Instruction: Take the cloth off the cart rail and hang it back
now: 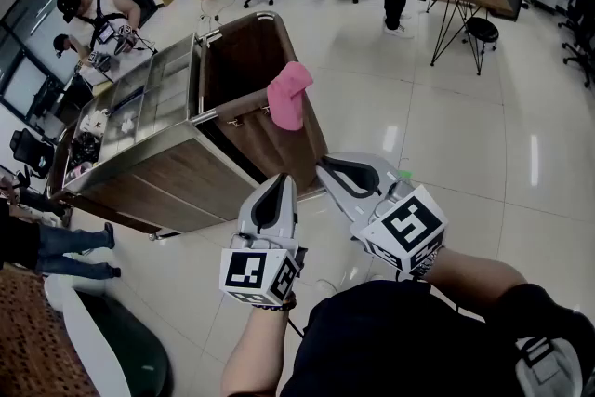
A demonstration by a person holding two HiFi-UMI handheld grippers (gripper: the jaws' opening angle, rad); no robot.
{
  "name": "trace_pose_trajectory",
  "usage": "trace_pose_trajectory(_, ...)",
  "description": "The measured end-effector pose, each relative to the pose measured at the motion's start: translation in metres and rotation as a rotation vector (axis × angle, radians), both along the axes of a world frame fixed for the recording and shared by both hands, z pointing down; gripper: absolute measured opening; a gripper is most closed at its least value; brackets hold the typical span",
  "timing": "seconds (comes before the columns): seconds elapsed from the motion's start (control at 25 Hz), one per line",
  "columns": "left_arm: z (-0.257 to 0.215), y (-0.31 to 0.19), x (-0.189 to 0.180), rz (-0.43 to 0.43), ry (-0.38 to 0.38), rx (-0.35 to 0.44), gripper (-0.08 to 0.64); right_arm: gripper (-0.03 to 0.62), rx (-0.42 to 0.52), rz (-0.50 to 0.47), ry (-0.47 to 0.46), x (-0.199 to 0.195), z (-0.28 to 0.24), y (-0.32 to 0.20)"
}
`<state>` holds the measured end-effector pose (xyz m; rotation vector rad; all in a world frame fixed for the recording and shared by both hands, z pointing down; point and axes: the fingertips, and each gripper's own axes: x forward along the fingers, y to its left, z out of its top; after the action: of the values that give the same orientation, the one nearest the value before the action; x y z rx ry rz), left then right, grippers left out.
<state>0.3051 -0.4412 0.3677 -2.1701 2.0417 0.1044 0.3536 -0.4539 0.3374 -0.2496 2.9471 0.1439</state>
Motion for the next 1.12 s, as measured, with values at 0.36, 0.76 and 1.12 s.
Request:
trace_pose_trajectory(0.36,-0.005,0.005,-0.046,0.053,0.019,-0.014,0.003,0.063,-0.009,0.067,0.018,-0.051,-0.005,0.005)
trace_pose_trajectory(0.76,-0.015,0.0,-0.1,0.177,0.004,-0.007,0.003,0.11,-0.025,0.223,0.037,-0.109,-0.007,-0.014)
trace_pose_trajectory(1.12,0.005,-0.018,-0.14,0.234,0.03,-0.015,0.003,0.126,-0.048,0.322,0.111,-0.154,0.026,-0.045)
